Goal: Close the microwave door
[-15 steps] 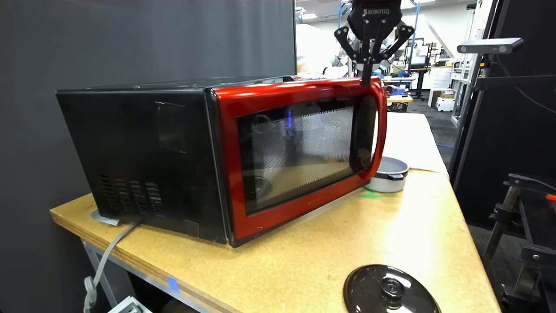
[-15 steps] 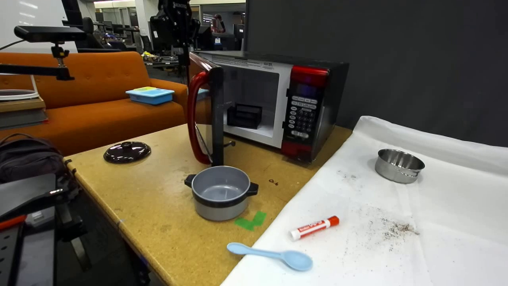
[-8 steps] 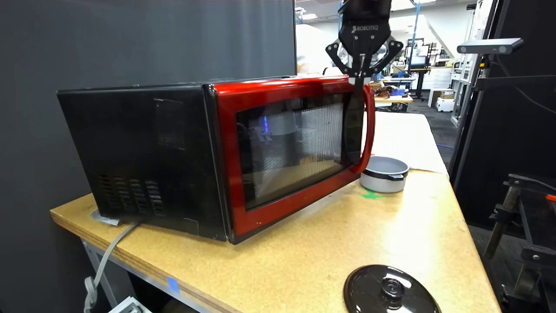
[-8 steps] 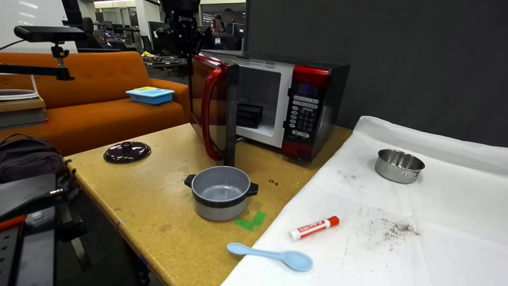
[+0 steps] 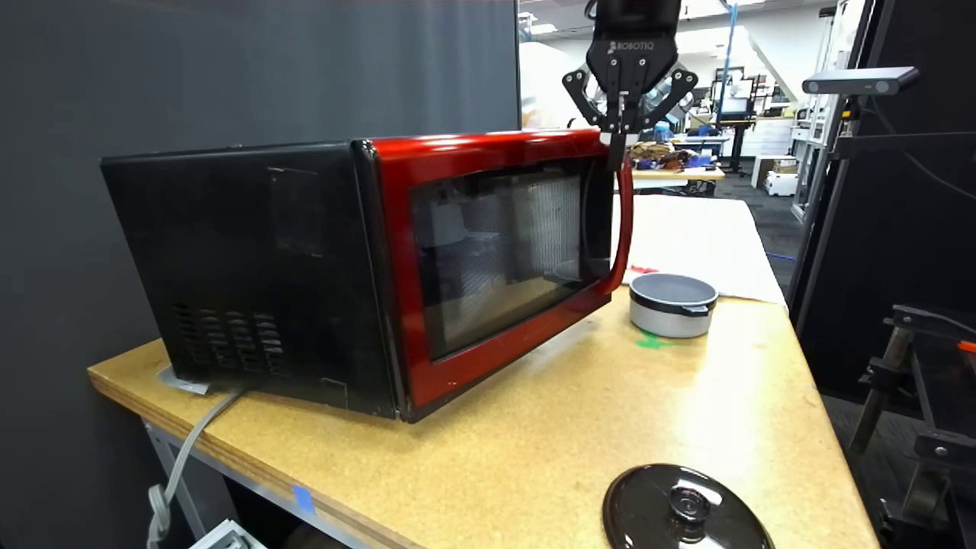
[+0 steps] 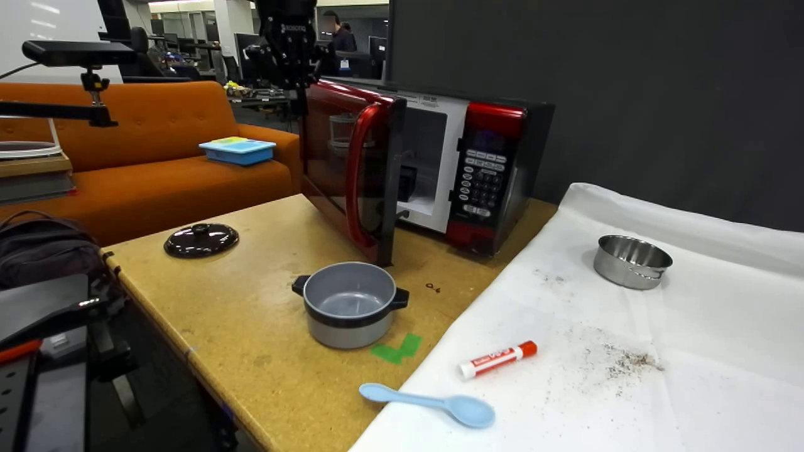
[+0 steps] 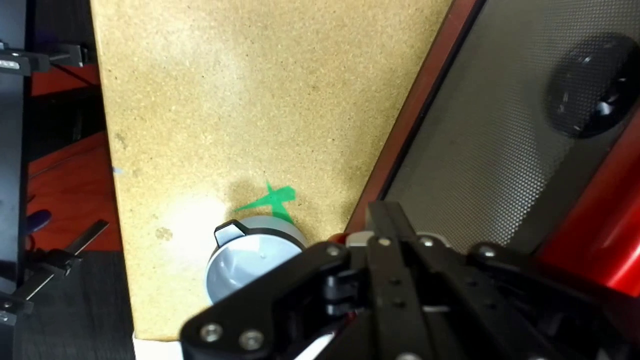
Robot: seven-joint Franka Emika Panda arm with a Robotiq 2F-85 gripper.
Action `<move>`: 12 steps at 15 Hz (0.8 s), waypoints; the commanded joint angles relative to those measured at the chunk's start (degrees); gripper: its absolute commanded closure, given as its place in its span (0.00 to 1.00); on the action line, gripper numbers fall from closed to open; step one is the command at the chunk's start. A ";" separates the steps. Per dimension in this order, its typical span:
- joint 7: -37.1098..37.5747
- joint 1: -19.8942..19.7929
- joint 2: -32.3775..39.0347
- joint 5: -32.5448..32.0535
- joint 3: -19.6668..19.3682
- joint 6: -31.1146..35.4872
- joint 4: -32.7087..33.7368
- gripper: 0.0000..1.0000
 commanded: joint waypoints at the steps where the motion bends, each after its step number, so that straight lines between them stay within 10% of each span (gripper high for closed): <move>1: 5.12 0.38 0.08 -0.94 0.34 3.09 -1.19 1.00; 12: 23.02 -2.70 -3.63 -2.13 -3.13 10.25 -8.92 1.00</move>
